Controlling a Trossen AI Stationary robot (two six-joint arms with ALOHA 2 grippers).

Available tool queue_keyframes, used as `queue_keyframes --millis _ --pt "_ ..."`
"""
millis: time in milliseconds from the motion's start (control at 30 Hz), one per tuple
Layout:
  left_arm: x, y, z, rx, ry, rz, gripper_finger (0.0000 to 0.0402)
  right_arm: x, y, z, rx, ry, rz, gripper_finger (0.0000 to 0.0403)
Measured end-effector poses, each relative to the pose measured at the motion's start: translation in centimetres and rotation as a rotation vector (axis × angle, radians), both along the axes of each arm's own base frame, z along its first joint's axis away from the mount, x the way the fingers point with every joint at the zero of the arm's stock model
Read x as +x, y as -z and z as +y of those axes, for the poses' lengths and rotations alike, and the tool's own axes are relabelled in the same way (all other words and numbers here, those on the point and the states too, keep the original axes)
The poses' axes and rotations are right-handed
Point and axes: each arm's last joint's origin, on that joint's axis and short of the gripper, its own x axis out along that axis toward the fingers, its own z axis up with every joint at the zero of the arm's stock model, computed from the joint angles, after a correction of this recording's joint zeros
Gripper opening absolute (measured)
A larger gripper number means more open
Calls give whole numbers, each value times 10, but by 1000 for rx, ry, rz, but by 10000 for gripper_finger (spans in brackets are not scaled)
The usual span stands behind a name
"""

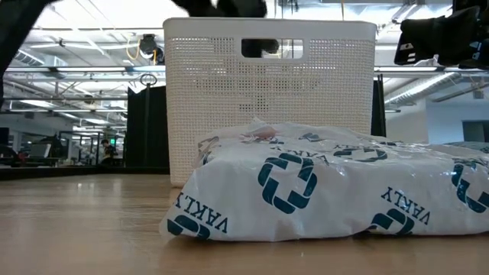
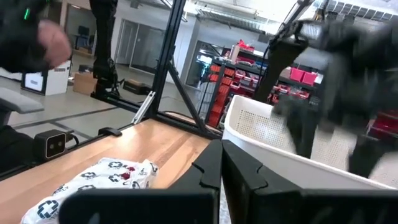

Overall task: Pick & place medical supplies in basket/bin
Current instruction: Put the white mailer bag into the white bin

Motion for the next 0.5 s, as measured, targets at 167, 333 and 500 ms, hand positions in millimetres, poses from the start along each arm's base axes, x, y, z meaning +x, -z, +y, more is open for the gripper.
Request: queue_keyframes --millis 167,333,500 --pt "-50 -81 -27 162 85 -76 298 0 0 0 0 -1 -1 0" --pt "-121 -117 -57 326 107 -153 202 0 -1 0 2 -1 -6 0" --pt "-183 -84 -68 328 64 -230 76 0 -1 0 23 -5 0 0"
